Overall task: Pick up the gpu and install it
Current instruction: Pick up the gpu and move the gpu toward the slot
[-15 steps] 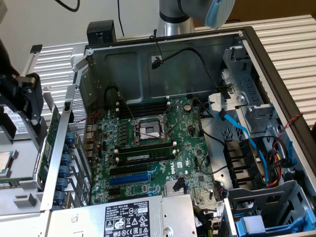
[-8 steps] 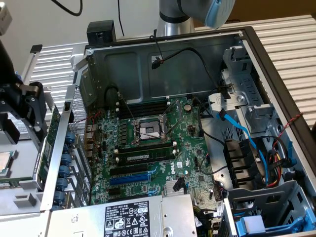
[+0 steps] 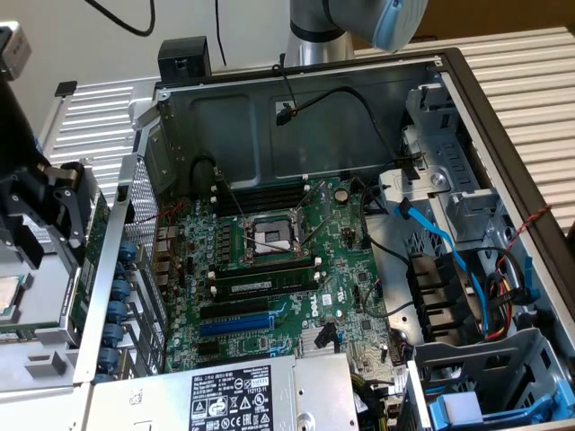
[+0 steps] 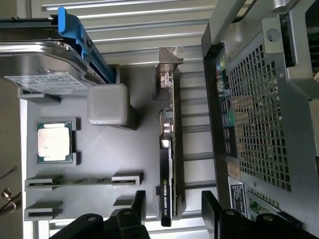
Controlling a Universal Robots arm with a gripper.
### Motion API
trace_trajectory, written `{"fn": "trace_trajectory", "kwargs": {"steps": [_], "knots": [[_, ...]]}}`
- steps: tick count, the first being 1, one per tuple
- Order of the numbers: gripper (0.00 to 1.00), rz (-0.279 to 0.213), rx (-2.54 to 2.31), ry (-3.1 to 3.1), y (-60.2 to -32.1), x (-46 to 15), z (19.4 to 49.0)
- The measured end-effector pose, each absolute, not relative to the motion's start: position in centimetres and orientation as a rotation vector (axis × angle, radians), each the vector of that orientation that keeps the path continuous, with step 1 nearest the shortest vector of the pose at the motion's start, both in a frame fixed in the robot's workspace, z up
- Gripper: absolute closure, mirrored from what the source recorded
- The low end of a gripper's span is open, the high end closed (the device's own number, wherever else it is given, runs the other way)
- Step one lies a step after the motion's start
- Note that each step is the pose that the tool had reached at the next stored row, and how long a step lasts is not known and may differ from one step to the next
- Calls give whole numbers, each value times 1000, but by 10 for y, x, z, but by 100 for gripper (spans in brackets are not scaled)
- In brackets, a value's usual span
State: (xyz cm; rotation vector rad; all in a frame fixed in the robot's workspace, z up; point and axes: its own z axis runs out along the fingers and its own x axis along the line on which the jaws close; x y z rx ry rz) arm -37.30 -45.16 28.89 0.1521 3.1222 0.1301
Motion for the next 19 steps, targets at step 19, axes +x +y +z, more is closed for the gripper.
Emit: {"fn": "trace_trajectory", "kwargs": {"steps": [19], "knots": [[44,95,146,3072,-427,-385,266]]}}
